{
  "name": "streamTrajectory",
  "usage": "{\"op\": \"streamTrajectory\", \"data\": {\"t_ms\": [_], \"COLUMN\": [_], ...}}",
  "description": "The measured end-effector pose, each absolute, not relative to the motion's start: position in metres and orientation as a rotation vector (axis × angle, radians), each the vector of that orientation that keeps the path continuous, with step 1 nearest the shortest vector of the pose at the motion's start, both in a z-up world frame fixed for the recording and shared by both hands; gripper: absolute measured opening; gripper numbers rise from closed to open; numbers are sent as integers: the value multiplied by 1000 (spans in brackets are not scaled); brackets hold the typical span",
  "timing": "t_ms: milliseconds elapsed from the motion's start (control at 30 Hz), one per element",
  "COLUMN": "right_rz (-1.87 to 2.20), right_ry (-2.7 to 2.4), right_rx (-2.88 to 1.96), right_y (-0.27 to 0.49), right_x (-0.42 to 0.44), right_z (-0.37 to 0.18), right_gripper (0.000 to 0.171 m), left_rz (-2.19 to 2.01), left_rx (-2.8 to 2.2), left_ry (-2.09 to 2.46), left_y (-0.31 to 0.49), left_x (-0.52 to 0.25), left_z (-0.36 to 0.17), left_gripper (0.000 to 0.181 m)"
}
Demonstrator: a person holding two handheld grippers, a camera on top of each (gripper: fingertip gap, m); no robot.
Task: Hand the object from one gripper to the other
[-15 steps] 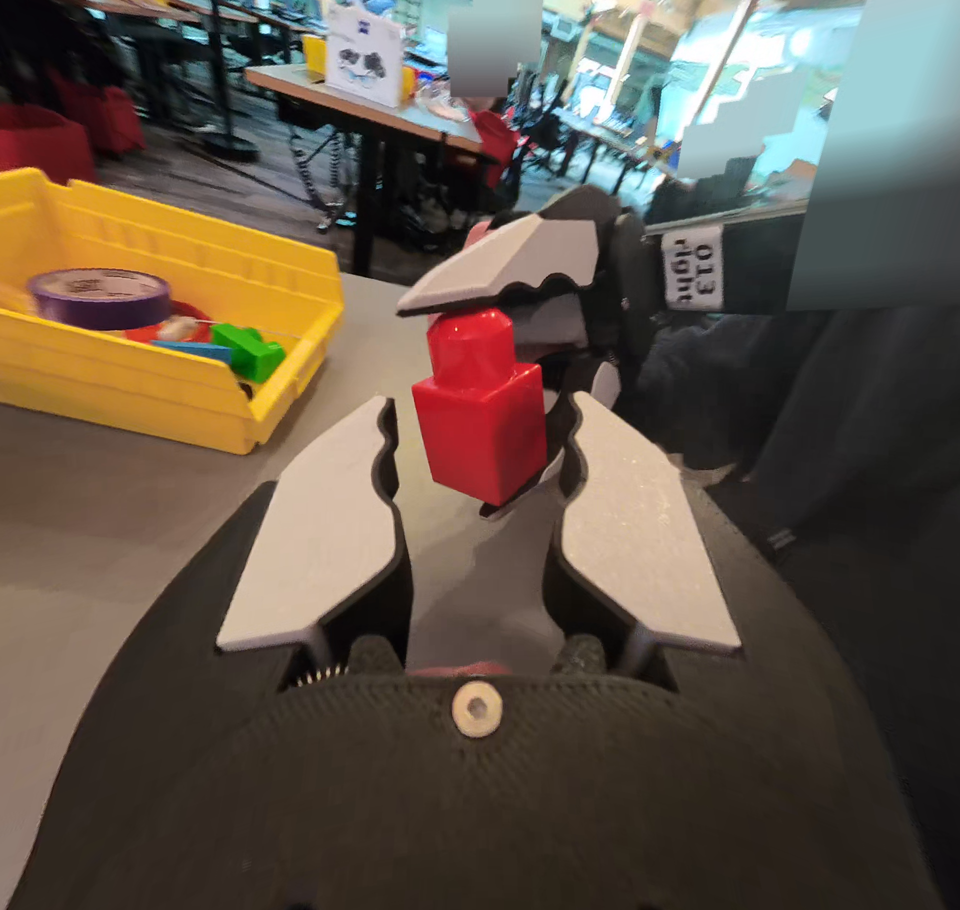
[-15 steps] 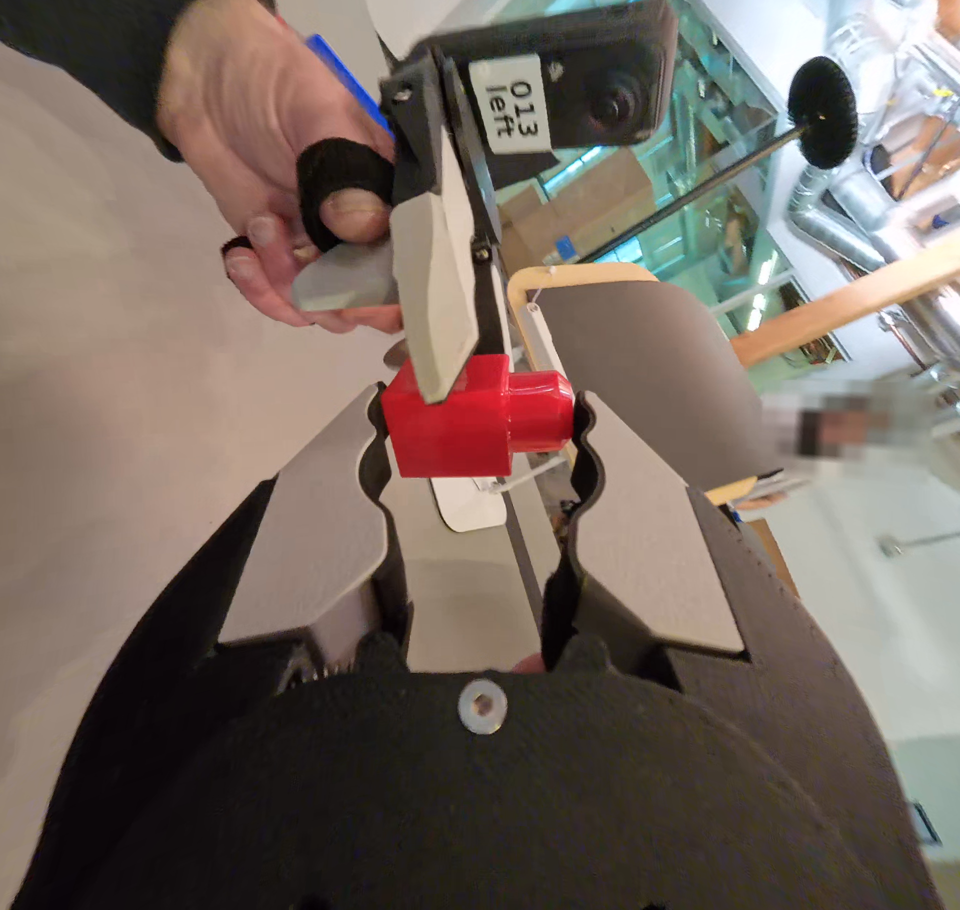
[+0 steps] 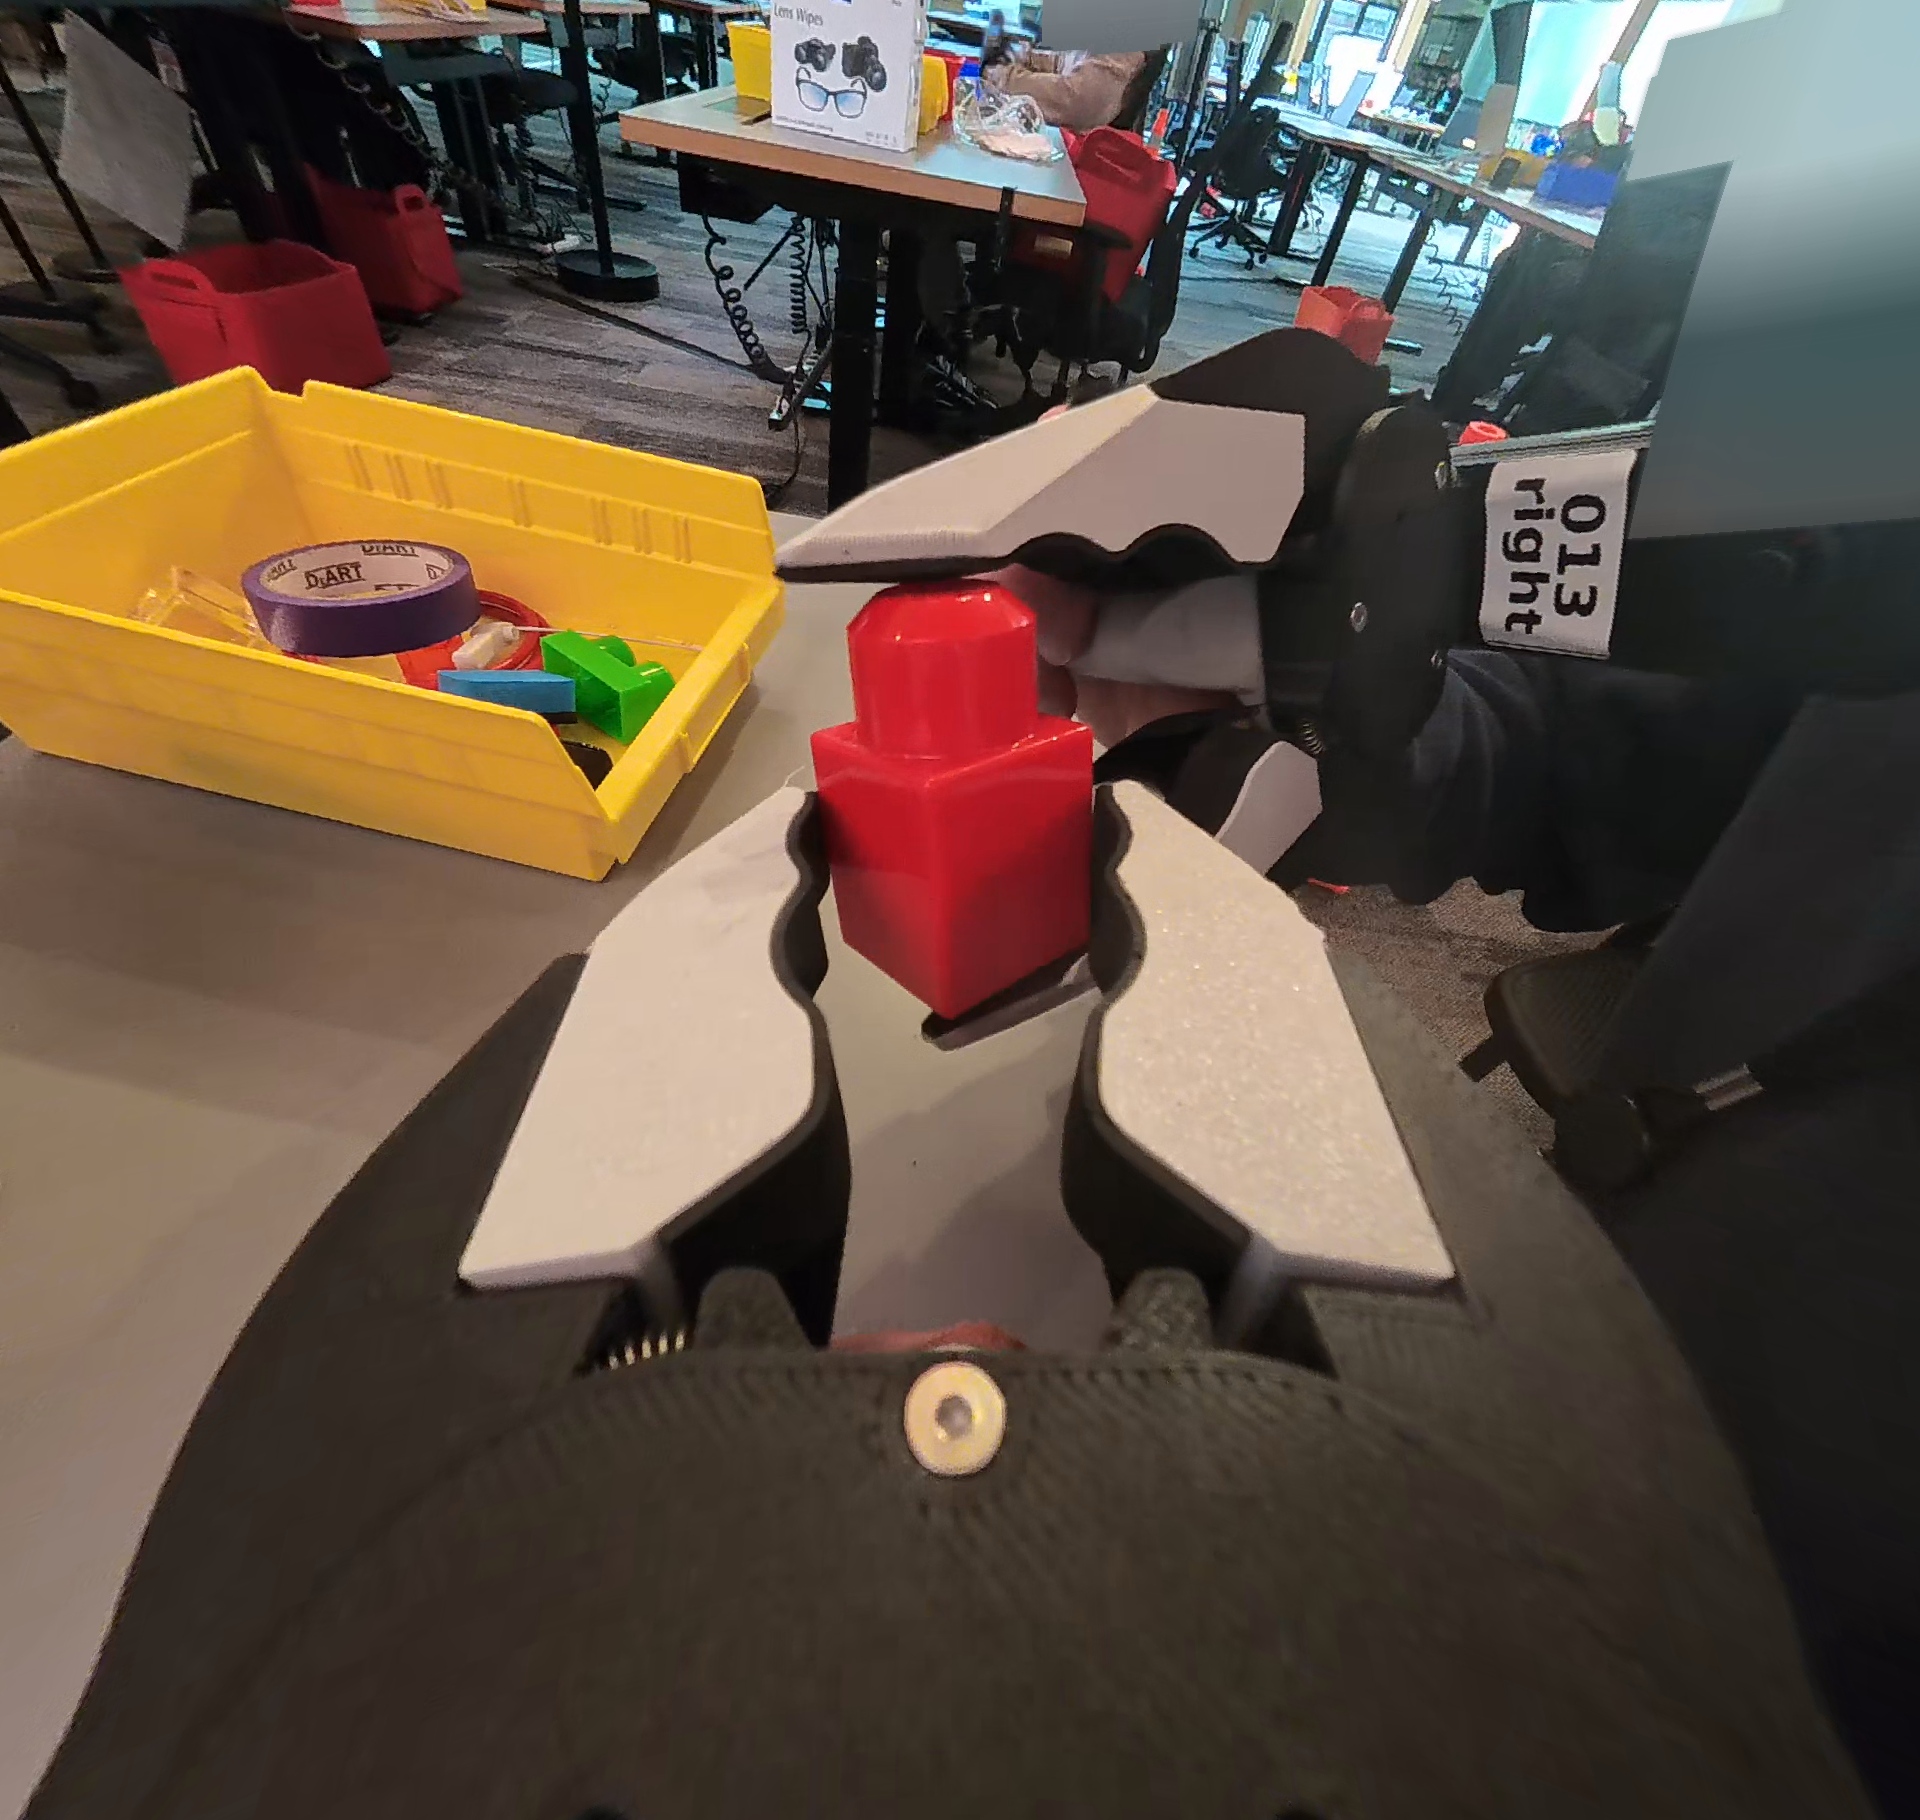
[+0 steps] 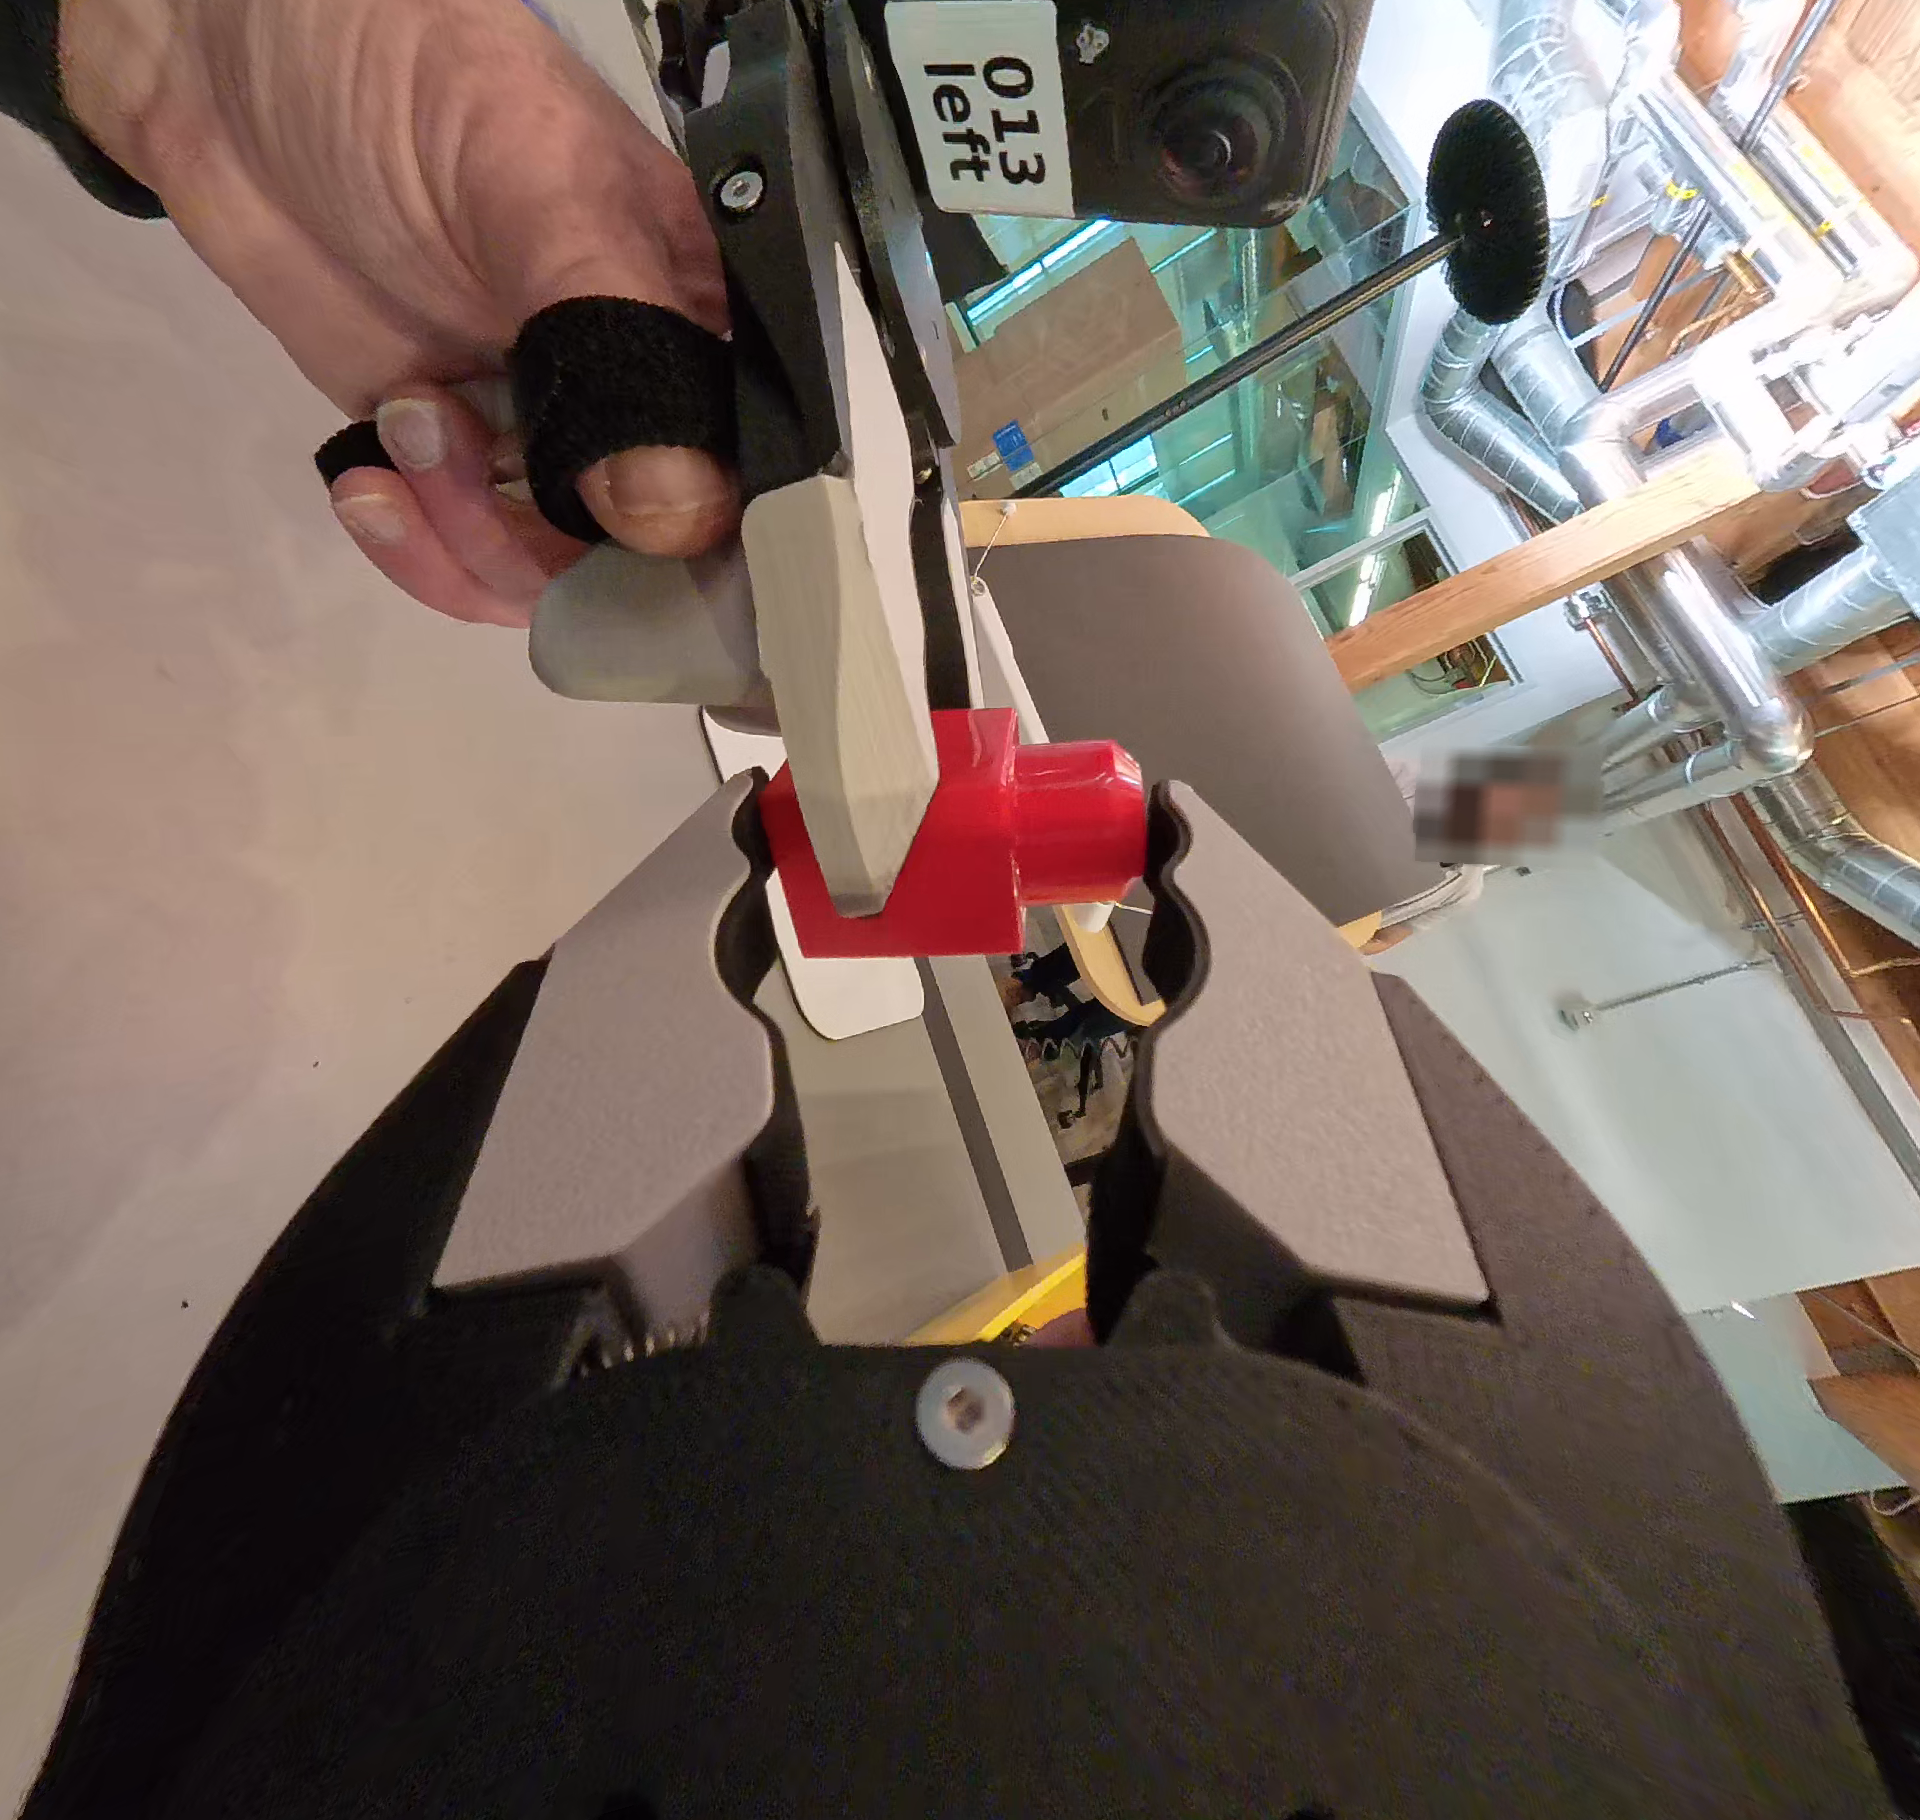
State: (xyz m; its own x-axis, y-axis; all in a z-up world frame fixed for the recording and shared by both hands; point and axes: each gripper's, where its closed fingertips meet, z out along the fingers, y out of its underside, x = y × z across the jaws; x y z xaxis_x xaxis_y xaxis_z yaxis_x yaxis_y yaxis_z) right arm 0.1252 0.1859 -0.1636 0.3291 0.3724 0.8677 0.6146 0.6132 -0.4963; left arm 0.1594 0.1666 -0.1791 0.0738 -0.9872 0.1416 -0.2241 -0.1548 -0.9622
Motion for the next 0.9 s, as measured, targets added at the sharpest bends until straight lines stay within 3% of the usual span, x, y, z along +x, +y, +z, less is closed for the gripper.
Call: {"op": "streamTrajectory", "data": {"t_ms": [433, 667, 733, 900], "right_rz": [148, 169, 204, 314], "right_ry": [-1512, -1578, -1646, -1888], "right_rx": [-822, -762, -772, -883], "right_y": [138, 131, 125, 115], "right_x": [122, 109, 106, 111], "right_z": [-164, -160, -168, -193], "right_gripper": [91, 94, 94, 71], "left_rz": [-1581, -1711, -1688, -1580], "left_rx": [-1390, -1312, -1329, -1380], "left_ry": [1534, 1826, 1918, 2111], "left_y": [138, 112, 108, 103], "left_x": [137, 134, 133, 133], "left_z": [-168, -170, -178, -193], "left_gripper": [48, 48, 48, 48]}}
